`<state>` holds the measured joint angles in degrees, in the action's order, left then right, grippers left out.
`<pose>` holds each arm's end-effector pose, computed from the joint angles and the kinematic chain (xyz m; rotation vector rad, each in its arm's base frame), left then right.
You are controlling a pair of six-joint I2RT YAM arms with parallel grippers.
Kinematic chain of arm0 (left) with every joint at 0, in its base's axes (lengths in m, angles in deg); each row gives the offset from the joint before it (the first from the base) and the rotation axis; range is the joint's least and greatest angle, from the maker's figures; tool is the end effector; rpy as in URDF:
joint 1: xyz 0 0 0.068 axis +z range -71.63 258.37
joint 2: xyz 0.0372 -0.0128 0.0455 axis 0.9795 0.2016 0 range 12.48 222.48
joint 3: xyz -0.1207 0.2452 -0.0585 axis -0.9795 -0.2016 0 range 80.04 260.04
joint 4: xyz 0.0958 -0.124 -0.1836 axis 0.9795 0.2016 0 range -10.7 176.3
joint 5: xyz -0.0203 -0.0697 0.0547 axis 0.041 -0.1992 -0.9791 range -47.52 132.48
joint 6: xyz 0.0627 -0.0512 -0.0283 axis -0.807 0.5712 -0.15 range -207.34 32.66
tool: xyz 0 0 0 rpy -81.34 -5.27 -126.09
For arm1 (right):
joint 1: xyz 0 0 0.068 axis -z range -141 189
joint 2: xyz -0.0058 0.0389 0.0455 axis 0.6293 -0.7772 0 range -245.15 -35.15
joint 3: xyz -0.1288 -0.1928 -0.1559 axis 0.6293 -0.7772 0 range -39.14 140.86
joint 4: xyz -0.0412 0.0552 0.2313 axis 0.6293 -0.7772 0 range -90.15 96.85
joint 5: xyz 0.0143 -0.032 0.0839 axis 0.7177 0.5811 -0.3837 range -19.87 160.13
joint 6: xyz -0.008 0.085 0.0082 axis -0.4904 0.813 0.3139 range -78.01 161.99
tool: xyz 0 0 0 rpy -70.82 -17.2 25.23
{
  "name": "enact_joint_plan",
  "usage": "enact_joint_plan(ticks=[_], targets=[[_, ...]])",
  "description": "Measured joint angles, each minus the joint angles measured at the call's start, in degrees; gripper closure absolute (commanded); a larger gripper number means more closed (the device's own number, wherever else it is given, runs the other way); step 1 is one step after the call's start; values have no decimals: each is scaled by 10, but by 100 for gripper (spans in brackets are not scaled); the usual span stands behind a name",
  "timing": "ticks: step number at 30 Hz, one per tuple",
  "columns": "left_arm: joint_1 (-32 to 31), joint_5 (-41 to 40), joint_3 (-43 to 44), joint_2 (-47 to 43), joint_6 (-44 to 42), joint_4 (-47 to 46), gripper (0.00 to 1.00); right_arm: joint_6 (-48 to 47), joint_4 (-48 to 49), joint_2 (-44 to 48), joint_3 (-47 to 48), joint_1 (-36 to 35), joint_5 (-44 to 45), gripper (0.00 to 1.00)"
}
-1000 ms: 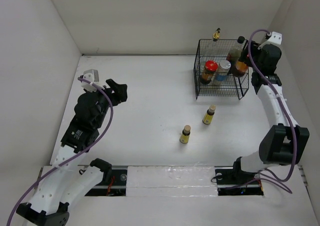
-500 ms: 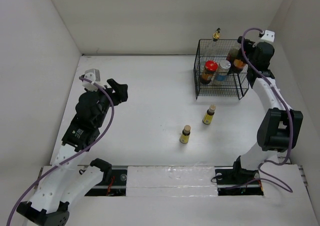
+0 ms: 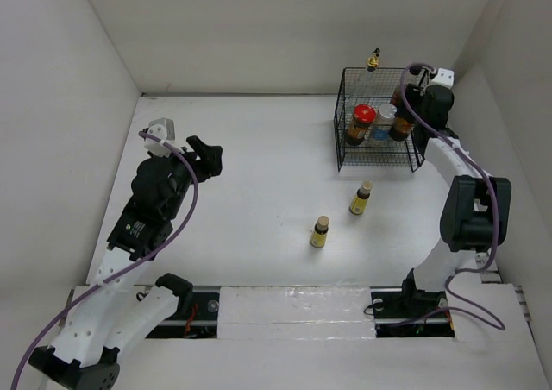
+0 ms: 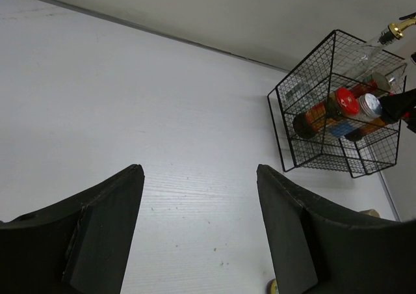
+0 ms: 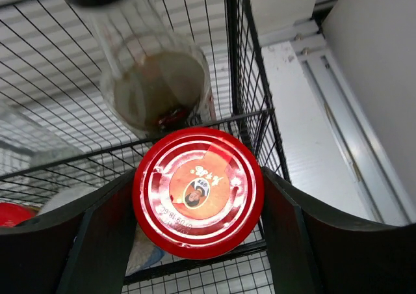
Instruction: Organize the condiment bottles
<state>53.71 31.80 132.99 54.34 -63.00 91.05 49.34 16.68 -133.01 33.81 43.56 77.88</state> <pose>0.1642 -0.0600 0.3945 -0.1434 1.5999 -0.5197 0.4265 -0.0442 0.3034 0.2845 1.8102 -0.0898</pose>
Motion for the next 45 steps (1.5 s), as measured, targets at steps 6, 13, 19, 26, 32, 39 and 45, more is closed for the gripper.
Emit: enact_joint_plan(ticks=[6, 13, 19, 26, 32, 39, 45], targets=[[0, 1, 0, 0, -3, 0, 34, 3, -5, -12, -10, -7, 16, 17], [0, 3, 0, 0, -5, -2, 34, 9, 27, 2, -10, -16, 32, 0], [0, 8, 0, 0, -5, -3, 34, 16, 24, 80, -14, -28, 45, 49], [0, 10, 0, 0, -5, -3, 34, 89, 73, 303, -183, -154, 51, 67], [0, 10, 0, 0, -5, -4, 34, 124, -10, 395, -326, -271, 59, 5], [0, 12, 0, -3, -5, -4, 34, 137, -134, 450, -357, -300, 71, 8], [0, 16, 0, -5, -5, -4, 36, 151, -158, 394, -360, -302, 84, 24]])
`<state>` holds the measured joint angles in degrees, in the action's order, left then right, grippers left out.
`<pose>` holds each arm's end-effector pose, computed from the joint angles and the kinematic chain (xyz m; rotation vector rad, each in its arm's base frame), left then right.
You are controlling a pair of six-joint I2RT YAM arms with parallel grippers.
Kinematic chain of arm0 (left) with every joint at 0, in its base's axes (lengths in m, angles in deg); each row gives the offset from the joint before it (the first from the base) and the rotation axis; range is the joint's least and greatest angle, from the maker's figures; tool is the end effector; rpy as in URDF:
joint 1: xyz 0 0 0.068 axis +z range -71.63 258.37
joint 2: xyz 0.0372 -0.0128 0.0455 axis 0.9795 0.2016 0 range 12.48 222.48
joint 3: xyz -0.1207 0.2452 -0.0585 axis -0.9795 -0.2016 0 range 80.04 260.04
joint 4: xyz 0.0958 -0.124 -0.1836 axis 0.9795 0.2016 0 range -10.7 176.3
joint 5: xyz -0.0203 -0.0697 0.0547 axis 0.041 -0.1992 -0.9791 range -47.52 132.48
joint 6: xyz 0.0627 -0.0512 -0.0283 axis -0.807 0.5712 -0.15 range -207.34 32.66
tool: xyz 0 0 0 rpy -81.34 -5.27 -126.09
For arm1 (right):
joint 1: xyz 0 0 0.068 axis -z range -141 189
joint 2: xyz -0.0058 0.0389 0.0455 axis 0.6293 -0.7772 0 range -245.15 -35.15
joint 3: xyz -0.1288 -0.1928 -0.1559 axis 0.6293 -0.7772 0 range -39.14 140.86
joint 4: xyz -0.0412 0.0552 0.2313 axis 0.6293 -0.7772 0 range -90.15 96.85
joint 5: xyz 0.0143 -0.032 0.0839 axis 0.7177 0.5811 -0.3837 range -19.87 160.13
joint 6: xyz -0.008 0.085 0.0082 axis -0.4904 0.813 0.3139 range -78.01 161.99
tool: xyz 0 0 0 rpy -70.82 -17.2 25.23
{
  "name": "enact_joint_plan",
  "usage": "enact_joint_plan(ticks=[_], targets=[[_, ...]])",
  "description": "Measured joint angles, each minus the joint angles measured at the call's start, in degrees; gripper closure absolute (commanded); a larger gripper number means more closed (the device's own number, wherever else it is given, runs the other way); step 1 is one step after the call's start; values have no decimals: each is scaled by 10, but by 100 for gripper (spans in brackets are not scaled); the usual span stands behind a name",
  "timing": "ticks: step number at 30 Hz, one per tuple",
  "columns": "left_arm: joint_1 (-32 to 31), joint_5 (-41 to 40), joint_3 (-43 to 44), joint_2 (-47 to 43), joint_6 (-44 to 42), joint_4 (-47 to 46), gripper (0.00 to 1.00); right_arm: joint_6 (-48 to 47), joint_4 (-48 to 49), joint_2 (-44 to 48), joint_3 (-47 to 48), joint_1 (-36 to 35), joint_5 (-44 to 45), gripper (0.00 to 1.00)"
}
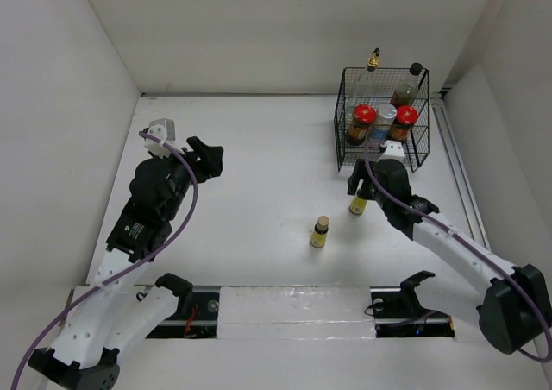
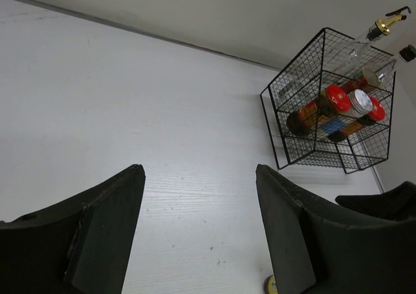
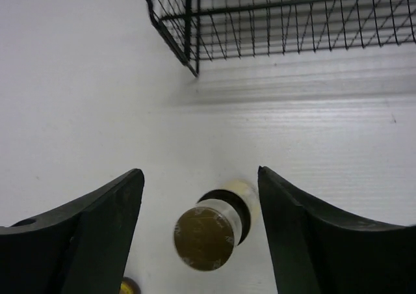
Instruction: Organize the condiment bottles
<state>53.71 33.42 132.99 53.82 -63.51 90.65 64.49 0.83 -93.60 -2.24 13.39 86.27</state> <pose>0.1613 -0.0610 0.3969 -0.1149 1.5879 -0.5400 0.2238 0.0840 0.2502 0.1196 2.0363 0.2388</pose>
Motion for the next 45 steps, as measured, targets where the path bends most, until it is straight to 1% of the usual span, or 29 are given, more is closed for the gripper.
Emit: enact_joint_plan(ticks=[1, 2, 3, 4, 5, 6, 8, 13, 17, 19, 23, 26, 30, 36, 39, 40, 43, 44, 45], targets=[[0, 0, 0, 0, 0, 0, 36, 2, -4, -14, 0, -1, 2, 29], [0, 1, 0, 0, 0, 0, 36, 4, -11, -28, 1, -2, 7, 44], [0, 1, 0, -1, 0, 0, 36, 6, -20, -38, 1, -4, 15, 54], [0, 1, 0, -2, 0, 0, 36, 9, -27, -44, 1, -5, 20, 62], [0, 1, 0, -3, 0, 0, 36, 10, -30, -46, 1, -8, 29, 73], [0, 1, 0, -4, 0, 0, 36, 13, -29, -45, 2, -8, 37, 77], [0, 1, 0, -5, 0, 0, 36, 17, -36, -38, 2, -12, 43, 80], [0, 1, 0, -4, 0, 0, 36, 12, -51, -1, 17, -38, 69, 83], [0, 6, 0, 1, 0, 0, 36, -10, -46, -5, 90, -41, 91, 84], [0, 7, 0, 2, 0, 0, 36, -26, -22, -26, 139, -30, 96, 85], [0, 9, 0, 1, 0, 0, 36, -50, 28, -105, 230, 9, 94, 85], [0, 9, 0, 0, 0, 0, 36, -62, 53, -164, 265, 34, 89, 85], [0, 9, 0, 0, 0, 0, 36, -72, 65, -237, 284, 62, 75, 85], [0, 9, 0, 1, 0, -1, 36, -73, 63, -311, 285, 85, 52, 85], [0, 9, 0, 1, 0, -1, 36, -72, 62, -329, 285, 87, 45, 77], [0, 9, 0, 1, 0, -1, 36, -71, 63, -334, 285, 87, 43, 67], [0, 9, 0, 3, 0, -4, 36, -68, 69, -343, 285, 88, 39, 50], [0, 9, 0, 5, 0, -4, 36, -66, 71, -344, 286, 89, 35, 39], [0, 9, 0, 5, 0, -4, 36, -63, 74, -345, 286, 90, 32, 34]])
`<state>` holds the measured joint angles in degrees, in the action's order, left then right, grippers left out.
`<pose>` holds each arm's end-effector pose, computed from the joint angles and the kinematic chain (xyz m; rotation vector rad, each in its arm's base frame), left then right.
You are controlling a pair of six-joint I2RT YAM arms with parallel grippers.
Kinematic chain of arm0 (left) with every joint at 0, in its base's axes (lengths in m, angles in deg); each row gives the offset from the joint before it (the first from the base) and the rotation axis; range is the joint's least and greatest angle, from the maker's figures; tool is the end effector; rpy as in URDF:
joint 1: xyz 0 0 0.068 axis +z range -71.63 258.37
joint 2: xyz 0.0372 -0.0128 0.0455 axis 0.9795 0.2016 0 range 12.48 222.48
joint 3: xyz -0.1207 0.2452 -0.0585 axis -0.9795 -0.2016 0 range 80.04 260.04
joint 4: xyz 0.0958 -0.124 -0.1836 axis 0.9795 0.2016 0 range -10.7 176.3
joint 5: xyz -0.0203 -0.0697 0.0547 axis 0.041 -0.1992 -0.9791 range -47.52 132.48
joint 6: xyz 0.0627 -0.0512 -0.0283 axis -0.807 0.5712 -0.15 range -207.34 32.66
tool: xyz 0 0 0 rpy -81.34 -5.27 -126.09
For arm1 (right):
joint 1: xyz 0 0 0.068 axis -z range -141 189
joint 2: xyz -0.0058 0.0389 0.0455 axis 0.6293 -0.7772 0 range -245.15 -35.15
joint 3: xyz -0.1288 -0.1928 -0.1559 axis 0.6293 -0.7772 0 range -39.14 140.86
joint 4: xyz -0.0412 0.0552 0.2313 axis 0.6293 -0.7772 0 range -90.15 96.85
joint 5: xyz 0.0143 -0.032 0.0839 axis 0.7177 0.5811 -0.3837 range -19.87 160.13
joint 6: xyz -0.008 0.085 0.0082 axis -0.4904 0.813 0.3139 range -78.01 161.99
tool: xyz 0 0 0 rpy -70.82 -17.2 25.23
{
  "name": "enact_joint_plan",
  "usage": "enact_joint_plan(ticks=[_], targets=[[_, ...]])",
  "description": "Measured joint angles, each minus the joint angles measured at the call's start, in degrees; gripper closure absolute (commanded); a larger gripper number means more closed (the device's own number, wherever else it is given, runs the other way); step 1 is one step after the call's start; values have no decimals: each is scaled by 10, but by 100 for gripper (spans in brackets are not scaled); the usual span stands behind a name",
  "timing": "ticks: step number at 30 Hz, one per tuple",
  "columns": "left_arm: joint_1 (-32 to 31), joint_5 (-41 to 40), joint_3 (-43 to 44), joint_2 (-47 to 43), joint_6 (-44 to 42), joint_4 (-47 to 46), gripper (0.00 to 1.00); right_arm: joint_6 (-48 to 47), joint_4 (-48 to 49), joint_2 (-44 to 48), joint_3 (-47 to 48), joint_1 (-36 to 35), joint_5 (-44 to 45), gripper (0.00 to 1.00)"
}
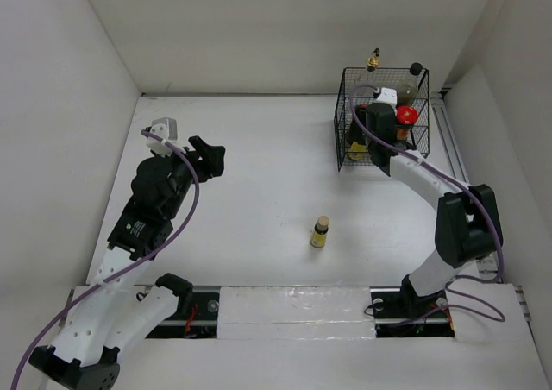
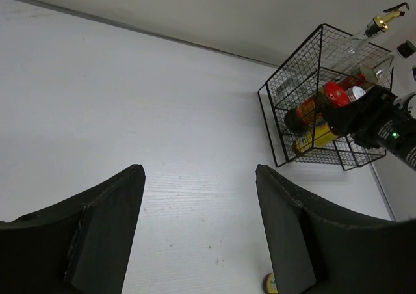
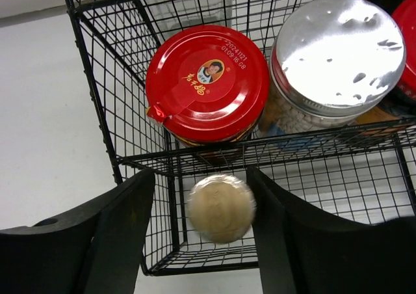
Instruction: Organize the condiment bottles
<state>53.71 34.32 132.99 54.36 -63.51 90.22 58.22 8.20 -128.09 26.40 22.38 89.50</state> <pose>0.1634 -0.0632 0.3966 -0.1023 1.5919 -0.5516 0.3813 0.0877 0.2706 0.2051 1.9875 0.0255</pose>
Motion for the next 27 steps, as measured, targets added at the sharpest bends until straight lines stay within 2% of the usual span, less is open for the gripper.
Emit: enact_joint_plan(ticks=[2, 5, 9, 12, 20, 25, 27], targets=[[0, 0, 0, 1, 0, 0, 36, 1, 4, -1, 1, 2, -5, 25], [0, 0, 0, 1, 0, 0, 36, 3, 6, 0, 1, 5, -7, 18], [0, 0, 0, 1, 0, 0, 36, 5, 4, 25, -2, 5, -10, 15], [0, 0, 0, 4, 0, 0, 36, 5, 5, 83, -16, -4, -9, 15], [0, 0, 0, 12, 0, -1, 36, 6, 33, 243, -109, -90, -14, 17], [0, 0, 0, 12, 0, -2, 36, 0, 2, 333, -202, -160, -56, 3], [0, 0, 0, 12, 0, -3, 36, -5, -31, 360, -216, -181, -83, 1]])
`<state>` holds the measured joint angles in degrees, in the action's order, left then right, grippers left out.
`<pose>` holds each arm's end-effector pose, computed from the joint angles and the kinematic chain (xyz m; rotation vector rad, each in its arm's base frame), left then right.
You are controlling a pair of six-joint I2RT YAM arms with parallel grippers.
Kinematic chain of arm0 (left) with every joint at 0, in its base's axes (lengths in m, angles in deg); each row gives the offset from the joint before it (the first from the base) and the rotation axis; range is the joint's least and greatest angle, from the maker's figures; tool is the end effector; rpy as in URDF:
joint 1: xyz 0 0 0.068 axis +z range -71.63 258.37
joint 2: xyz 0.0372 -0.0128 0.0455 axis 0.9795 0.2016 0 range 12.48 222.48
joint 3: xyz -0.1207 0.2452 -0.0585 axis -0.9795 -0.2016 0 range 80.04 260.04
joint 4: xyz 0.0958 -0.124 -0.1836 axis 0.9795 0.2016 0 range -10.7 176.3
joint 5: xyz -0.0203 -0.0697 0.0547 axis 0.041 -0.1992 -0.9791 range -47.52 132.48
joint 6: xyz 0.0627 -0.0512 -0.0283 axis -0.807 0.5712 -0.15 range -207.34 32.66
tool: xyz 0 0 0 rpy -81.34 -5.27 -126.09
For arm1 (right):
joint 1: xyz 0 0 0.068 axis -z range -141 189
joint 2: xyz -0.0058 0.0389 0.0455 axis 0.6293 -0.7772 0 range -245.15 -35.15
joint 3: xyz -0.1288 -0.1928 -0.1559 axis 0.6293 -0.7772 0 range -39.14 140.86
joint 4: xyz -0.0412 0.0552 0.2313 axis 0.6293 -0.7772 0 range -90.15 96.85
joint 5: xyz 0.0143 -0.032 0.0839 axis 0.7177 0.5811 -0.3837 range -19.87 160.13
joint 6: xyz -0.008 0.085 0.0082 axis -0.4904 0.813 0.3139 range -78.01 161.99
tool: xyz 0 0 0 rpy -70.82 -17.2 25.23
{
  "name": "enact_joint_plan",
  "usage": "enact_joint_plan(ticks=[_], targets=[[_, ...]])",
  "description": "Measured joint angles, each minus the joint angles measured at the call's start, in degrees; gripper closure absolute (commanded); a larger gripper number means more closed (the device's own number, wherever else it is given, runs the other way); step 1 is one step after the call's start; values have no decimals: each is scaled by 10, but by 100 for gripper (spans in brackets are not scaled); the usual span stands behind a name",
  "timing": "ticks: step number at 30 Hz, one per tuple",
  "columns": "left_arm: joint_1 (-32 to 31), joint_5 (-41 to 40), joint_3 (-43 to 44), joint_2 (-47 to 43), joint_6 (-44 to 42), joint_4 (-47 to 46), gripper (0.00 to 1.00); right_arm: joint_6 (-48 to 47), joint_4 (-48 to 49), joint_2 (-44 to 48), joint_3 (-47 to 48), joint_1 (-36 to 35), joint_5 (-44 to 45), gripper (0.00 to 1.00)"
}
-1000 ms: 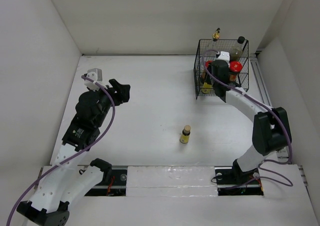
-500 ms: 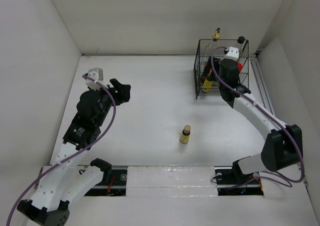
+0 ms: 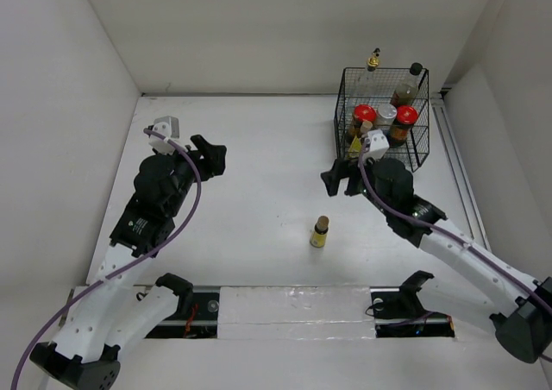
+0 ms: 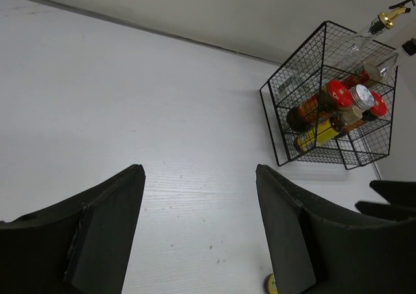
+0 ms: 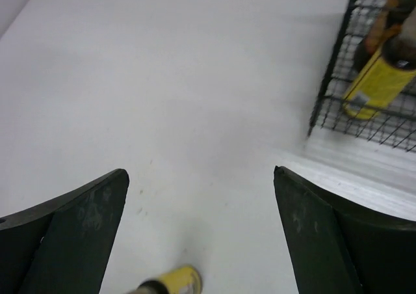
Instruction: Organize the condiment bottles
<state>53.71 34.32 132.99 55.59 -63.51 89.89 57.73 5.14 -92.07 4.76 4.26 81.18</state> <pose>0.1689 -0.0657 0.3940 -0.1015 1.6075 -0.5467 0.2110 0.1287 0.3109 -0.1682 1.8381 0.4442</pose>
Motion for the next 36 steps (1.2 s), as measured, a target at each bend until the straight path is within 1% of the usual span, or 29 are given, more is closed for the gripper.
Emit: enact_joint_plan(ticks=[3, 7, 9, 12, 13, 16, 17, 19, 20, 21, 22, 24, 28, 31, 34, 36], targets=[[0, 0, 0, 2, 0, -1, 36, -8, -44, 33, -16, -36, -42, 1], [0, 3, 0, 4, 0, -1, 36, -5, -82, 45, -27, -99, -62, 1], [0, 5, 0, 5, 0, -1, 36, -2, -88, 30, -29, -117, -64, 3], [0, 5, 0, 5, 0, -1, 36, 2, -94, -16, -29, -125, -64, 4], [0, 5, 0, 5, 0, -1, 36, 3, -96, -34, -29, -128, -64, 6], [0, 6, 0, 2, 0, -1, 36, 6, -108, -74, -29, -146, -59, 18], [0, 6, 0, 0, 0, -1, 36, 8, -112, -83, -29, -152, -54, 30], [0, 6, 0, -5, 0, -1, 36, 14, -120, -94, -29, -161, -41, 48], [0, 6, 0, -7, 0, -1, 36, 21, -123, -98, -29, -163, -32, 64], [0, 6, 0, -9, 0, -1, 36, 25, -124, -100, -29, -164, -24, 72], [0, 6, 0, -9, 0, -1, 36, 31, -124, -100, -28, -165, -9, 77], [0, 6, 0, -10, 0, -1, 36, 40, -130, -99, -27, -166, 16, 84], [0, 7, 0, -10, 0, -1, 36, 47, -136, -81, -24, -171, 56, 85], [0, 7, 0, -10, 0, -1, 36, 35, -145, -65, 14, -167, 100, 86], [0, 9, 0, -9, 0, -1, 36, 13, -140, -59, 78, -123, 125, 86], [0, 11, 0, -9, 0, -1, 36, -2, -125, -56, 119, -64, 138, 86]])
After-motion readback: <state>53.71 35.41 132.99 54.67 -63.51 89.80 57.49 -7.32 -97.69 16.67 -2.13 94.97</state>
